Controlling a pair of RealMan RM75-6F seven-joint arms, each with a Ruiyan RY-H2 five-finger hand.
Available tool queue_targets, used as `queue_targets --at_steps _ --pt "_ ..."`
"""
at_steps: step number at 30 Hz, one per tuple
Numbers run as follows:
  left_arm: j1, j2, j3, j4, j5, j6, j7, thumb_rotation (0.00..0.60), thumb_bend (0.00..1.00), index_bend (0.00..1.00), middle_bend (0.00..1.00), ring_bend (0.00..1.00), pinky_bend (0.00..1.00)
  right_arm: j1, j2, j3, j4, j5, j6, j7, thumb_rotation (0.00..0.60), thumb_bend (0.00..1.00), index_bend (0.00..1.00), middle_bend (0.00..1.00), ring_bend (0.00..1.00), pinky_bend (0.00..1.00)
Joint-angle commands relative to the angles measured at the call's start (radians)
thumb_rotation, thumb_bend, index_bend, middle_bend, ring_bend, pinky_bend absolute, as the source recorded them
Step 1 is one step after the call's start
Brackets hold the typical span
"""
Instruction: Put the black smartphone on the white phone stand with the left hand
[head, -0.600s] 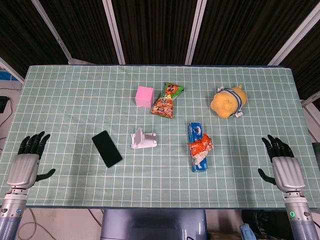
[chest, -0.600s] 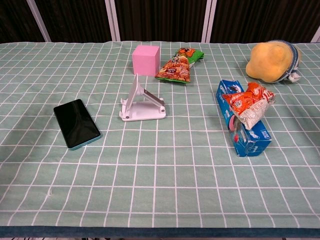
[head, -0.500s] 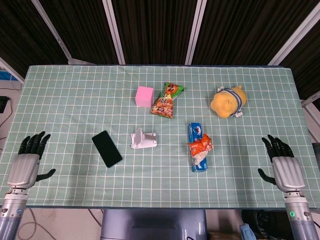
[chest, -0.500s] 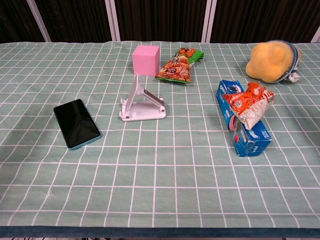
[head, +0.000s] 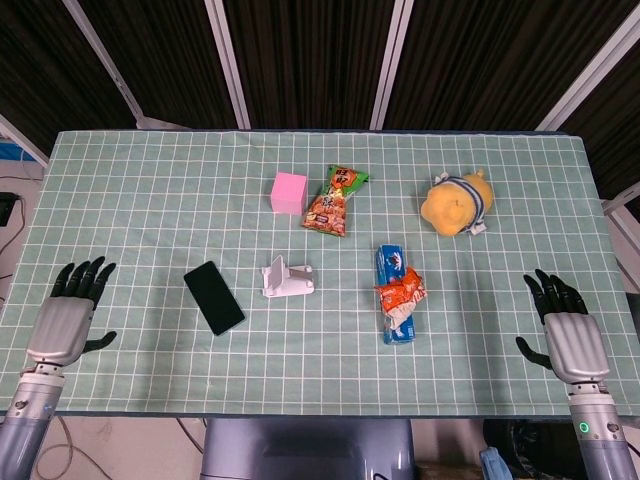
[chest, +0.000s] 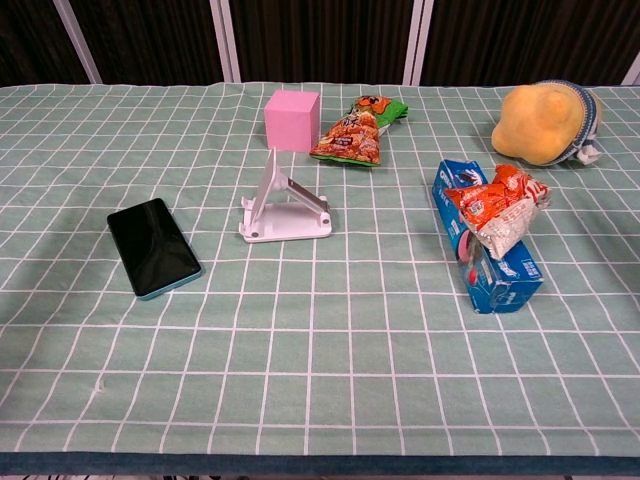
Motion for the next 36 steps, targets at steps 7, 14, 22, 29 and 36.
queue_targets --at_steps 7,14,22,29,36 --pt "-0.193 0.029 -0.055 0.061 -0.033 -0.280 0.133 0.600 0.13 0.01 0.05 0.00 0.00 0.001 -0.002 0.003 -0.004 0.008 -0.001 -0.011 0.600 0.36 0.00 0.00 0.00 0.14" --pt "-0.312 -0.003 -0.065 0.118 -0.057 -0.457 0.173 0.600 0.15 0.07 0.14 0.00 0.00 0.001 -0.002 0.004 -0.006 0.013 -0.001 -0.015 0.600 0.36 0.00 0.00 0.00 0.14" --pt "-0.395 -0.065 -0.073 0.169 -0.122 -0.558 0.223 0.600 0.15 0.19 0.19 0.00 0.00 0.001 -0.003 0.004 -0.005 0.014 -0.002 -0.014 0.600 0.36 0.00 0.00 0.00 0.14" --pt "-0.436 -0.108 -0.069 0.191 -0.157 -0.586 0.245 0.600 0.15 0.19 0.21 0.00 0.00 0.001 -0.003 0.004 -0.004 0.015 -0.003 -0.013 0.600 0.36 0.00 0.00 0.00 0.14" --pt "-0.474 -0.145 -0.056 0.207 -0.171 -0.613 0.257 0.600 0.15 0.20 0.22 0.00 0.00 0.001 -0.003 0.004 -0.004 0.015 -0.003 -0.012 0.600 0.36 0.00 0.00 0.00 0.14"
